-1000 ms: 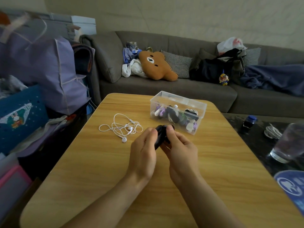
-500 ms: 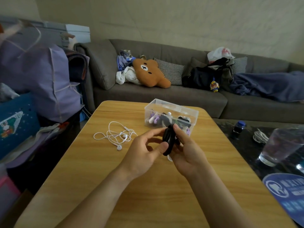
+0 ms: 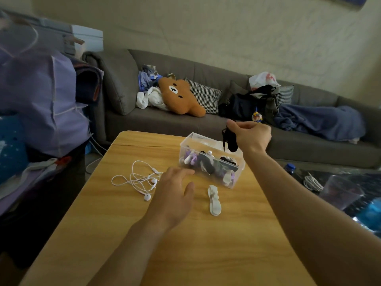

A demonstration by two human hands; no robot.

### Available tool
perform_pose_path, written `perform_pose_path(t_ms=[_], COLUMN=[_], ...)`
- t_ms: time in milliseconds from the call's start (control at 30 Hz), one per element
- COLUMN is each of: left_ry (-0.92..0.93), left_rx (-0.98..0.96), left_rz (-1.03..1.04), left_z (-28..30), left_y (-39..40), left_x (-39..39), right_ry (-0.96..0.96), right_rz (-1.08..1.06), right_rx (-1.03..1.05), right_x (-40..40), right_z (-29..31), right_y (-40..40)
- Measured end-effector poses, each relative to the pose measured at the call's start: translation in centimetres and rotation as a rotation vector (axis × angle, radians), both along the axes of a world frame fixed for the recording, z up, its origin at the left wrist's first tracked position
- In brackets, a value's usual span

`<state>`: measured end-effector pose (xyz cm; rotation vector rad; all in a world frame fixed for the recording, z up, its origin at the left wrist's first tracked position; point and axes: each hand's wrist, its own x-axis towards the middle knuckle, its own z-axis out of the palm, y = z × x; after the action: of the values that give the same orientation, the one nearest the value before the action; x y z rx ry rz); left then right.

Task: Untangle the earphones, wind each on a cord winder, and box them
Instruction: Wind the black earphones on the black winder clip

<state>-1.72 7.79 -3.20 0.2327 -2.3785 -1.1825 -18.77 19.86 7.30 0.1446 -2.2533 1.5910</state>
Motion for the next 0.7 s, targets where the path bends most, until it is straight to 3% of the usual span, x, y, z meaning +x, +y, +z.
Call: perform_pose_path(t_ms=[300,400,533,600,700], left_ry=[0.186,0.09,-0.299,-0.461,-0.632], left_rx=[-0.112,-0.203,-0.305,-0.303,-0.355], left_rz=[0.134,0.251,0.313,0.302,0.286], left_z=[0.8,0.8,0.7,0.5,-0.2], left_y=[-1.6,-2.8,-4.7,-5.6,-6.4], left_x=[-0.1,-0.1,0.6,1.1,1.8], right_ry=[-0.293,-0.266,0.002,0.129,0.115], right_rz=[0.074,0.117,0.097,0.206,0.47], right_rx=[0.854,0.935,0.847,0.71,0.623], right_x=[-4.1,-3.8,-2.4,-0.5,3.9], right_z=[-4.1,-2.1,0.2,0.6,-0.2], right_y=[-2.6,-2.9,-2.6,-2.8,-3.6])
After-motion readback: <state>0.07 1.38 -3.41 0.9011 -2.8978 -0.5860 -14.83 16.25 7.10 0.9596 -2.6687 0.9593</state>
